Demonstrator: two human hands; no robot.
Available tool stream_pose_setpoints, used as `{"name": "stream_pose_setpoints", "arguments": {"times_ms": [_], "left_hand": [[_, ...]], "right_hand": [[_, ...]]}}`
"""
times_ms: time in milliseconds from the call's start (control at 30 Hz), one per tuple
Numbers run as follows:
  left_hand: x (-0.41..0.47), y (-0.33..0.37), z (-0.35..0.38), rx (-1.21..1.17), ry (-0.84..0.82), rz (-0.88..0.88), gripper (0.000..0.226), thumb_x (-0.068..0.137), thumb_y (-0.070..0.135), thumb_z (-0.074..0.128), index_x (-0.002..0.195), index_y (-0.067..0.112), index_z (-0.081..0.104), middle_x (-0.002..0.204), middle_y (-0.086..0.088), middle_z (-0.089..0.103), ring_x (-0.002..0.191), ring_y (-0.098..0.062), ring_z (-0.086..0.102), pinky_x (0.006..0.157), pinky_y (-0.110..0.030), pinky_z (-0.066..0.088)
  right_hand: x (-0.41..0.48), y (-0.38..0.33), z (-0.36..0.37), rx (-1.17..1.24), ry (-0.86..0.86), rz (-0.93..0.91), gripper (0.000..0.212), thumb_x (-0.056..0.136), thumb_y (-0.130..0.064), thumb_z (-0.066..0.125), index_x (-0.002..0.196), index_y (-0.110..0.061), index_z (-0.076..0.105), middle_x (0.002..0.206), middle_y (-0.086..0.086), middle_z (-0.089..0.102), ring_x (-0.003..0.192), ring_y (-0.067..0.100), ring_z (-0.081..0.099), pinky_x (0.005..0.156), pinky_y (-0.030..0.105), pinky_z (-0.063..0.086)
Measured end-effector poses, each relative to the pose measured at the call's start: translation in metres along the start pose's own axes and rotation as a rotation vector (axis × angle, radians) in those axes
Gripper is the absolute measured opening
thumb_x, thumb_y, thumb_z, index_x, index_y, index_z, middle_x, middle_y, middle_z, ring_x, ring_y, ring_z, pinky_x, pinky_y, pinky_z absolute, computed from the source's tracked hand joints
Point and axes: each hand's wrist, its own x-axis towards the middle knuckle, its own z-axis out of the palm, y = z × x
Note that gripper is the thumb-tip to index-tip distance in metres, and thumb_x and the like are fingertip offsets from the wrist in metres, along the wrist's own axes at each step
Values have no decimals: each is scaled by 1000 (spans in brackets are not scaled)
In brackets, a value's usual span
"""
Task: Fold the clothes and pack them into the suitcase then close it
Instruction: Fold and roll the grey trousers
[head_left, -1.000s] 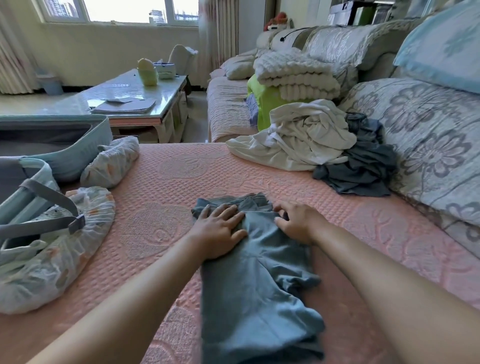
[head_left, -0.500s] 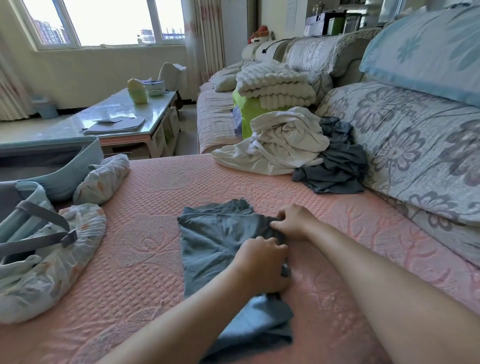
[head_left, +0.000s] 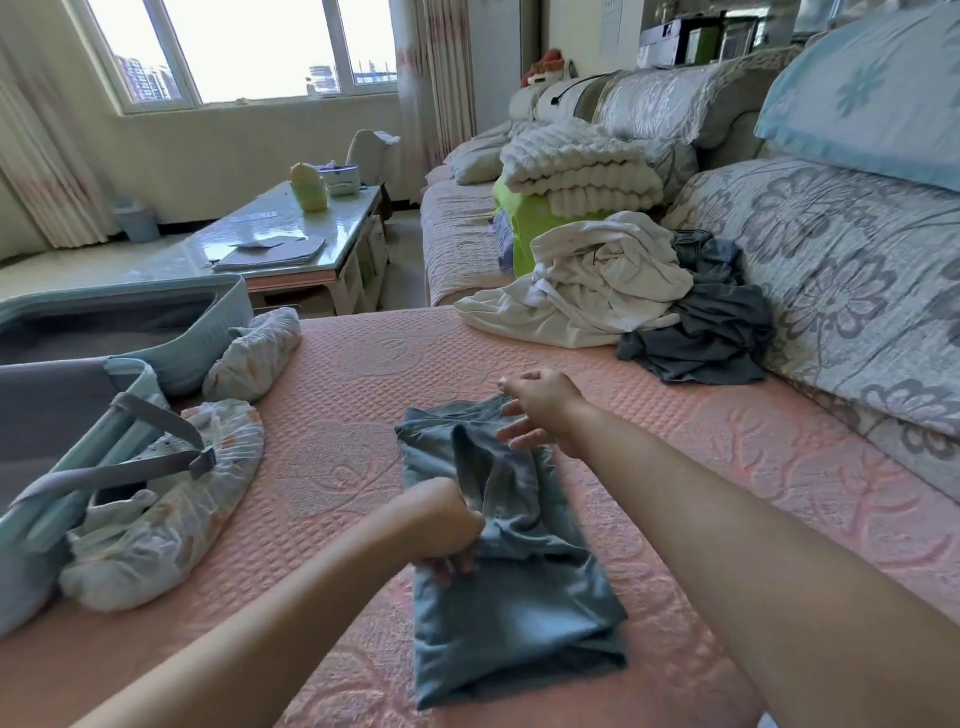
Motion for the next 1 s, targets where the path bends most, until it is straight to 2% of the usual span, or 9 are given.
{"name": "stream_pose_setpoints", "arguments": {"times_ms": [67, 133, 233, 367, 467, 633, 733, 867, 1000], "left_hand": [[-4, 1, -7, 118, 105, 58, 26, 89, 19, 44, 79, 6, 64, 78, -10, 73, 52, -20, 61, 41, -21, 41], [3, -1, -7, 327, 447, 257, 21, 91, 29, 45, 90, 12, 57, 82, -5, 64, 67, -23, 58, 49, -27, 36], [20, -5, 7, 475, 657, 608, 28, 90, 34, 37, 101, 15, 55, 99, -4, 59, 93, -27, 59, 71, -35, 46], [45, -27, 16, 667, 367, 569, 66, 93, 54, 37, 149, 21, 31, 156, -2, 29, 145, -23, 20, 118, -37, 20], [52, -38, 14, 735, 141, 460, 88, 92, 72, 30, 159, 22, 2, 166, 3, -7, 151, -13, -12, 123, -40, 1], [36, -38, 15, 828, 113, 392, 115, 79, 89, 27, 156, 14, -14, 162, -2, -23, 149, -17, -22, 123, -43, -2], [23, -41, 19, 841, 108, 385, 121, 75, 93, 26, 155, 11, -16, 162, -6, -23, 149, -19, -23, 123, -42, -4], [3, -49, 24, 841, 197, 466, 118, 78, 90, 27, 156, 11, -13, 161, -5, -23, 149, -20, -23, 123, -42, -4], [-14, -63, 32, 638, 431, 911, 101, 79, 79, 48, 152, 12, 32, 157, -4, 29, 146, -22, 22, 119, -39, 24]], "right_hand": [[3, 9, 7, -191, 55, -102, 21, 93, -14, 56, 112, -21, 51, 106, 10, 64, 79, 25, 72, 61, 40, 61], [5, 17, 9, -425, 92, -241, 24, 89, -11, 51, 102, -29, 59, 105, 2, 67, 90, 22, 70, 80, 42, 61], [-5, 24, 3, -705, -17, -416, 27, 93, -17, 53, 112, -28, 69, 117, -2, 70, 107, 16, 65, 95, 29, 51], [-14, 42, -4, -1237, -230, -430, 42, 102, -38, 46, 143, -32, 53, 151, -6, 49, 138, 16, 44, 114, 33, 31], [-13, 59, -4, -1477, -271, -346, 61, 105, -50, 33, 160, -29, 18, 168, -3, 10, 154, 18, 6, 125, 39, 0], [-30, 66, 1, -1517, -215, -516, 68, 104, -49, 28, 161, -21, 1, 168, 2, -3, 154, 18, -3, 124, 46, -8], [-49, 79, 3, -1610, -305, -547, 69, 105, -49, 22, 159, -21, -9, 167, -1, -13, 154, 15, -8, 120, 41, -19], [-68, 88, 1, -1635, -313, -560, 67, 107, -45, 21, 159, -17, -12, 166, 3, -18, 153, 16, -16, 116, 29, -16], [-90, 90, -10, -1507, -313, -773, 63, 105, -43, 32, 158, -9, 23, 167, 10, 9, 154, 25, 7, 126, 36, 0]]}}
